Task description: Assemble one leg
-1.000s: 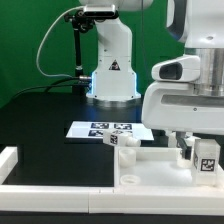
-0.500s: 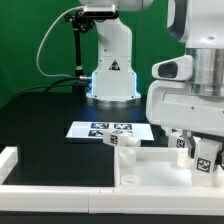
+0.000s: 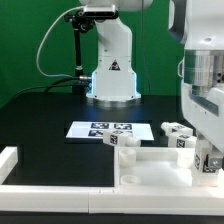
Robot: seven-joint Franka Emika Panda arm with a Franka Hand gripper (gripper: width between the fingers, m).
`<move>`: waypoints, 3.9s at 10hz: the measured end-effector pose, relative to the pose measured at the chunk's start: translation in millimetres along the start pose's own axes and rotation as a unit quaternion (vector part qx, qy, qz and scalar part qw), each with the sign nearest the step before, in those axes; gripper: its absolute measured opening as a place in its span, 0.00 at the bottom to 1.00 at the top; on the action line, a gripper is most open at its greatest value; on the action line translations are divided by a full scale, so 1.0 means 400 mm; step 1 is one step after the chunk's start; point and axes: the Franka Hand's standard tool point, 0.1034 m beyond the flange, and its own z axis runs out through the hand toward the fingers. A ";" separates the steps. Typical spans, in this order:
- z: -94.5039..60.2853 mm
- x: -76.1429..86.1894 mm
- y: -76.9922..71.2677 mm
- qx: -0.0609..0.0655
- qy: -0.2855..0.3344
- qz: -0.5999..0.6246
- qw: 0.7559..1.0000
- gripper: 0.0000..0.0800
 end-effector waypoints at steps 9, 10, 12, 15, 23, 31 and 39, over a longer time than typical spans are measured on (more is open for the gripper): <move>-0.023 -0.002 0.005 0.012 0.002 -0.367 0.930 0.81; -0.023 -0.001 0.005 0.012 0.003 -0.413 0.911 0.81; -0.020 0.016 0.001 0.008 0.018 -0.609 0.793 0.81; -0.019 0.025 -0.001 0.008 0.016 -0.618 0.786 0.65; -0.018 0.020 0.001 -0.007 0.017 -0.268 0.963 0.36; -0.018 0.025 0.004 -0.009 0.011 0.109 0.994 0.36; -0.110 0.003 -0.032 0.011 -0.008 0.074 0.997 0.81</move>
Offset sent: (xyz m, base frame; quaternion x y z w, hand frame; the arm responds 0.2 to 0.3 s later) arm -0.0185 0.0030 0.0059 0.0168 -0.0562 -0.2800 0.9582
